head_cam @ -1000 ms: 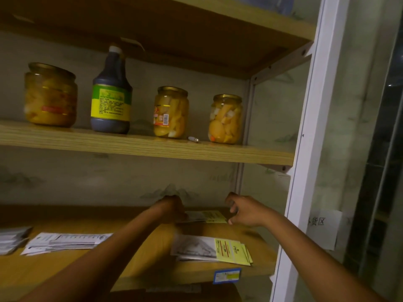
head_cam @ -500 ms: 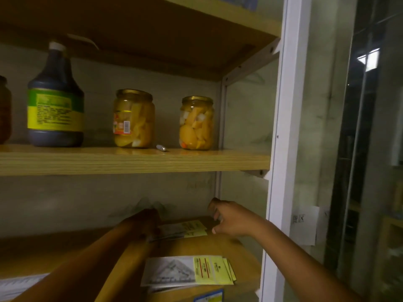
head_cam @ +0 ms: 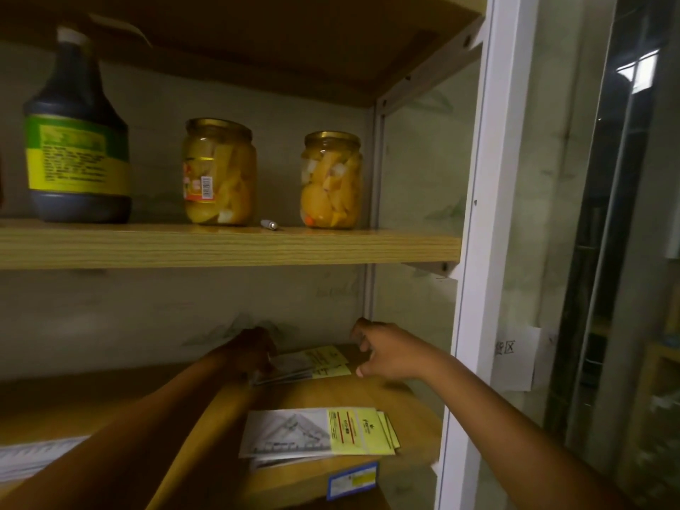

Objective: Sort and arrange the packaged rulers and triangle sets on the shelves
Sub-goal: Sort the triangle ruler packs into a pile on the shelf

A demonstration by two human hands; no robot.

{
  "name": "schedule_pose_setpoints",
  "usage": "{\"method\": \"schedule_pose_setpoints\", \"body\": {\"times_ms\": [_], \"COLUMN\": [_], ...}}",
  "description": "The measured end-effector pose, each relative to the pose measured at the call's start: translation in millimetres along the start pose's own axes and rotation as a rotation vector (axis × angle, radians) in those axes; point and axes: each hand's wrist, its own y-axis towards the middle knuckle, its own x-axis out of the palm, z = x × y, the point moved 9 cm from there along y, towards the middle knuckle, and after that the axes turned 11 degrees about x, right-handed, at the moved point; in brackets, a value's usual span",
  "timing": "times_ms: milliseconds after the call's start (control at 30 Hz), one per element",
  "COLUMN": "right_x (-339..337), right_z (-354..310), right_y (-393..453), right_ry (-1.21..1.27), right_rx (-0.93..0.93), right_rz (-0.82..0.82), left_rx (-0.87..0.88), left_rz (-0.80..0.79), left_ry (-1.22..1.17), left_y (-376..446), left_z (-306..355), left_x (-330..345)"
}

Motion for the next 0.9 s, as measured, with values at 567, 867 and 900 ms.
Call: {"method": "schedule_pose_setpoints", "body": {"times_ms": [567, 867, 900], "right_x": [-4.4, -4.2, -4.4], "right_z": [-1.0, 11.4, 10.9], "right_y": [-0.3, -5.9, -5.2], "right_ry": [0.032, 0.076, 0.077], "right_rx": [-0.002, 0.018, 0.02], "right_rz": [0.033, 0.039, 0.043], "left_rx": [-0.213, -0.266, -0.249], "left_rz": [0.051, 0.108, 0.116], "left_ry": [-0.103, -0.15, -0.14], "left_y": [-11.4, -17.1, -18.1], "left_z": [-7.1, -9.3, -6.3], "left_x": [4.0, 0.2, -1.4]}}
